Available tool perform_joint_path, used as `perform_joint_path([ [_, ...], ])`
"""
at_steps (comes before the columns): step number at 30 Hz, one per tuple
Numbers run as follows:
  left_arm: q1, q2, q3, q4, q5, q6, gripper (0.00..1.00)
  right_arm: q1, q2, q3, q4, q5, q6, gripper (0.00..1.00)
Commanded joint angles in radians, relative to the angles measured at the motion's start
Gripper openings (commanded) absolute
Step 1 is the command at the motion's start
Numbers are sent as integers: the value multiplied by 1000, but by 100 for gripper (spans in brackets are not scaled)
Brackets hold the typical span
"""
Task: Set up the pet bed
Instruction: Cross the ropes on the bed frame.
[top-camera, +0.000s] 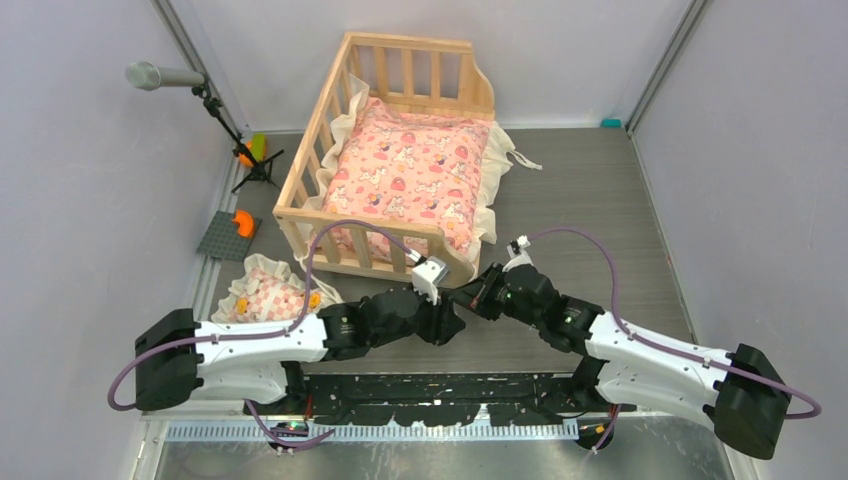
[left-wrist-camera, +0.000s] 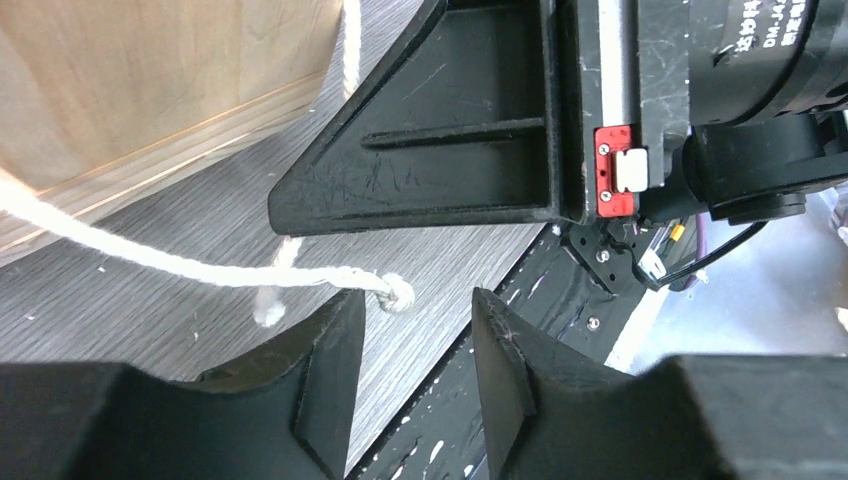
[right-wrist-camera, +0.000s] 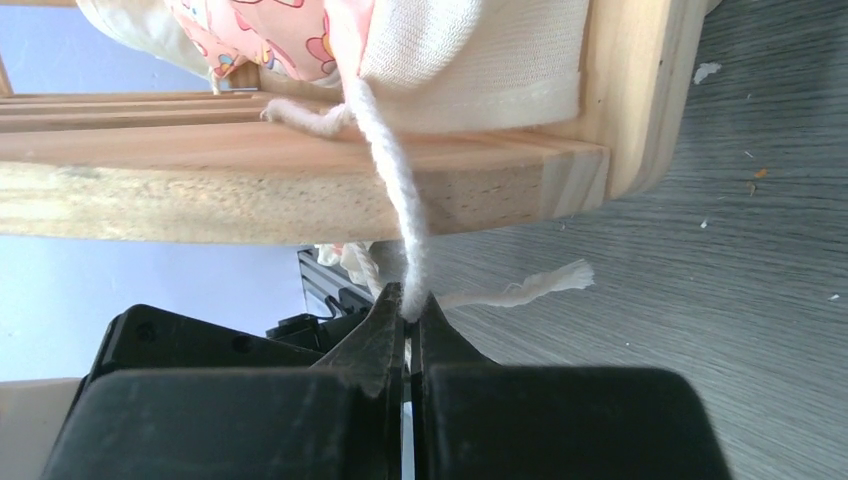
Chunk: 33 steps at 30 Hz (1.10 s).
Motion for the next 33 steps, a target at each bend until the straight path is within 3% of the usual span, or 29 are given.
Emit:
perform_joint_path([
  [1, -2, -51, 41, -80, -23, 19, 55, 5, 25, 1, 71, 6, 31, 0],
  [3, -2, -60, 45, -104, -27, 21, 63, 5, 29, -3, 78, 5, 41, 0],
  [7, -2, -73, 37, -114, -27, 24, 65, 5, 22, -24, 107, 10, 63, 0],
  [26, -2, 7, 104, -105, 74, 2, 63, 5, 34, -80, 219, 0, 137, 0],
  [33, -2, 23, 133, -220, 36, -12, 59, 4, 40, -96, 262, -3, 164, 0],
])
